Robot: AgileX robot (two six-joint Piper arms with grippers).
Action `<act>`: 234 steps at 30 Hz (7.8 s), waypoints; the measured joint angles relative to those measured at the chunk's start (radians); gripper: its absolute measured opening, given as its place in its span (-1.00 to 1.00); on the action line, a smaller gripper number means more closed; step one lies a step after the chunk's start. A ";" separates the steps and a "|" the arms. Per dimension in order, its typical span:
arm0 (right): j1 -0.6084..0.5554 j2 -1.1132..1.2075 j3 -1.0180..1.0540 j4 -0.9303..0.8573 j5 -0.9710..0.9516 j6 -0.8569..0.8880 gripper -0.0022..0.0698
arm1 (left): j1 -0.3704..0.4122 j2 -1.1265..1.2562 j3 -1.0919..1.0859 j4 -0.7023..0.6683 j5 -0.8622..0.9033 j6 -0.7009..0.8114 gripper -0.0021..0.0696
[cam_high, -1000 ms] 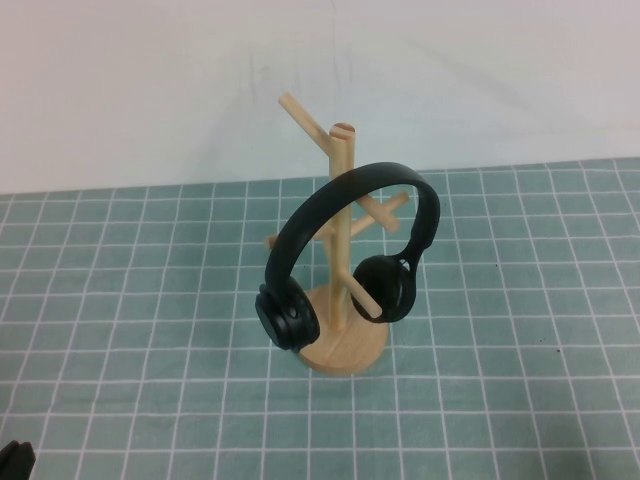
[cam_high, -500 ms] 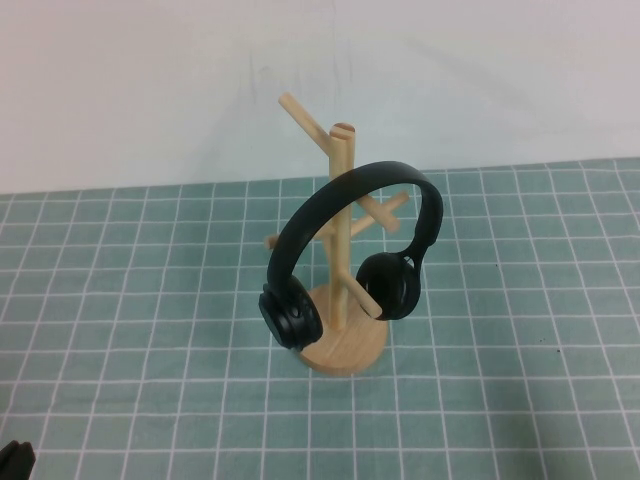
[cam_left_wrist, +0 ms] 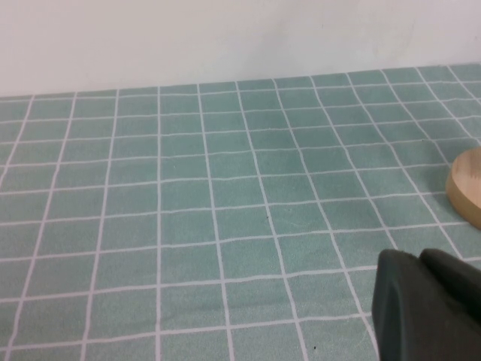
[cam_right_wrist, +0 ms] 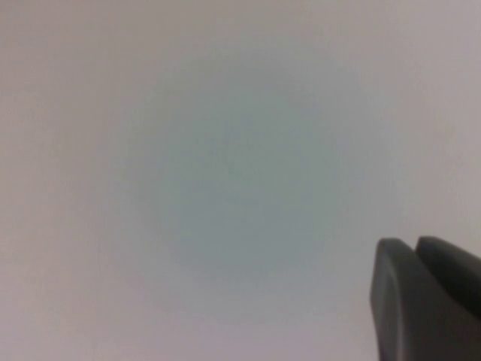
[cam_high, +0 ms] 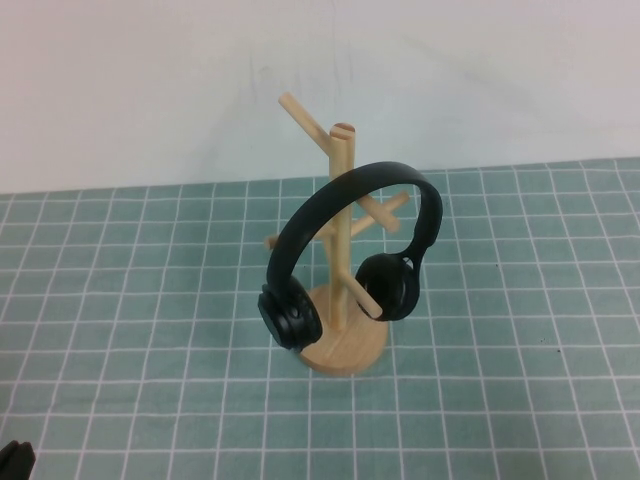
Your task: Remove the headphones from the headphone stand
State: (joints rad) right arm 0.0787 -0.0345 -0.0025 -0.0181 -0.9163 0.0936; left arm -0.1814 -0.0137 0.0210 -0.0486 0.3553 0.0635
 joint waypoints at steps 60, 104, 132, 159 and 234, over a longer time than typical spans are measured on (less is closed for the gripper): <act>0.583 1.510 -0.858 0.714 0.460 -1.149 0.31 | 0.000 0.000 0.000 0.000 0.000 0.000 -0.96; 0.583 1.283 -0.977 0.969 0.928 -1.413 -0.96 | 0.000 0.000 0.000 0.006 0.000 0.000 -0.96; 0.110 1.428 -0.973 0.010 1.728 -0.049 -0.96 | 0.000 0.000 0.000 0.008 0.000 0.000 -0.96; 0.116 1.625 -1.279 -0.216 1.791 0.126 -0.34 | 0.000 0.000 0.000 0.008 0.000 0.000 -0.96; -0.007 0.002 0.023 -0.089 0.975 0.141 -0.96 | 0.000 0.000 0.000 -0.019 0.000 0.000 -0.96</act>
State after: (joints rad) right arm 0.0720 -0.0323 0.0208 -0.1075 0.0590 0.2349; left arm -0.1814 -0.0137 0.0210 -0.0675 0.3553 0.0635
